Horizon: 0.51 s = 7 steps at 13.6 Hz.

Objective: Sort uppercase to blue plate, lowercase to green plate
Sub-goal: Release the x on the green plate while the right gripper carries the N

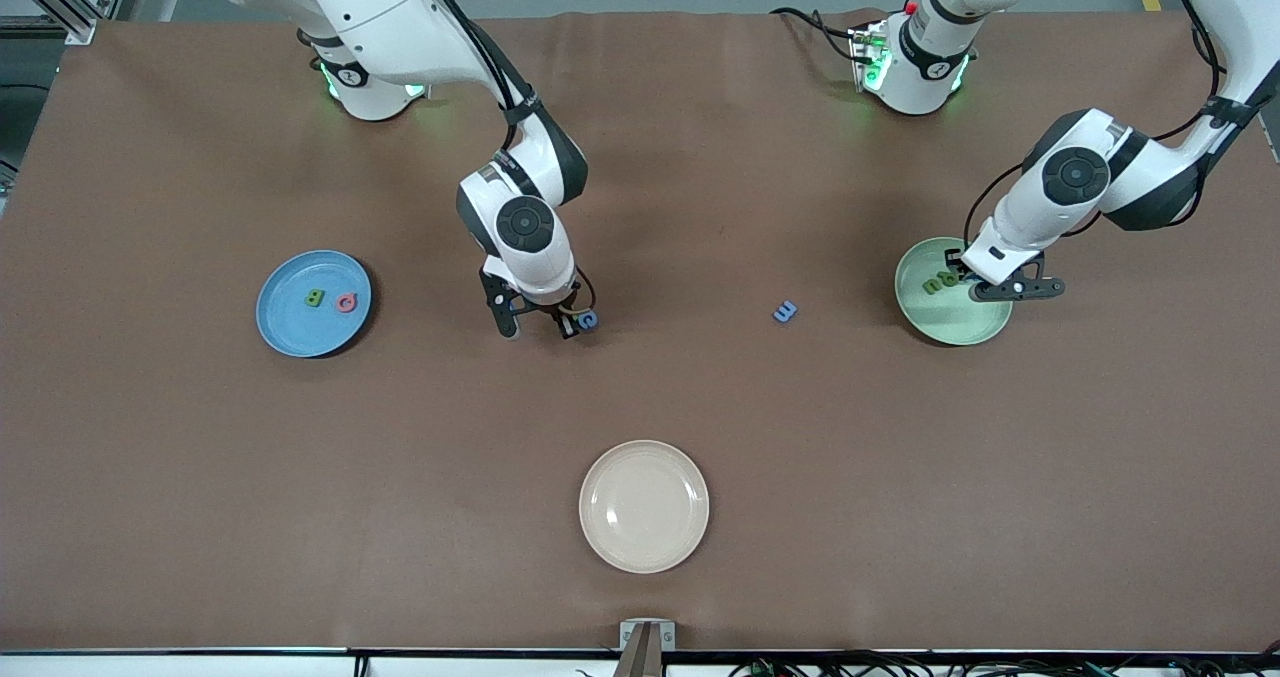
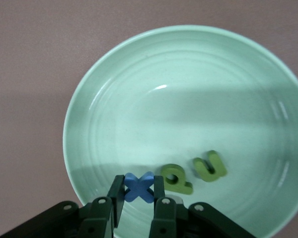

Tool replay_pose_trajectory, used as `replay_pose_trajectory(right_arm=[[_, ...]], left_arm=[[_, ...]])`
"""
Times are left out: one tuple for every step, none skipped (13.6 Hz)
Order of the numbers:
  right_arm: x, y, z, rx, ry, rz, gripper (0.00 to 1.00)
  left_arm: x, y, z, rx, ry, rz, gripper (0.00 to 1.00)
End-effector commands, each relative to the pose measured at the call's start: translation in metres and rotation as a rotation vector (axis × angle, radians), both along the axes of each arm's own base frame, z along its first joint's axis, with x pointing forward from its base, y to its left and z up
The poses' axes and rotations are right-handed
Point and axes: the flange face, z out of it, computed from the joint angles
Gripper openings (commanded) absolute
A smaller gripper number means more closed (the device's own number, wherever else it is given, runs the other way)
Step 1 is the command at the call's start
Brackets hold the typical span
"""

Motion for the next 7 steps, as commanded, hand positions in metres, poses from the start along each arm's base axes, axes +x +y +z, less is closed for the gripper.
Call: replay_pose_trajectory(right_arm=[[0.004,-0.005,-0.004,-0.029,0.001,0.031,0.0],[0.006,-0.007,-0.001,-0.034,-0.004,0.058,0.0],[0.01,-0.018,-0.001,-0.055,0.021,0.088,0.0],[0.014,-0.033,0.004,-0.079,0.06,0.128,0.0],[0.018,-0.045,0.011,-0.093,0.098,0.178,0.0],[0.022,-0.063,0.018,-0.104,0.143,0.223,0.0],[0.022,-0.076,0.025,-0.113,0.191,0.265,0.0]], left_arm=[[0.0,0.006,-0.002,0.0,-0.015,-0.027,0.13],[0.0,0.005,-0.002,0.0,-0.015,-0.028,0.17],[0.001,0.006,-0.001,0.002,-0.017,-0.027,0.27],[0.001,0.006,-0.001,0.004,-0.018,-0.027,0.38],[0.002,0.005,0.0,0.005,-0.021,-0.027,0.58],[0.003,0.004,0.003,0.007,-0.026,-0.032,0.83],[0.005,-0.003,0.007,0.006,-0.037,-0.045,0.89]])
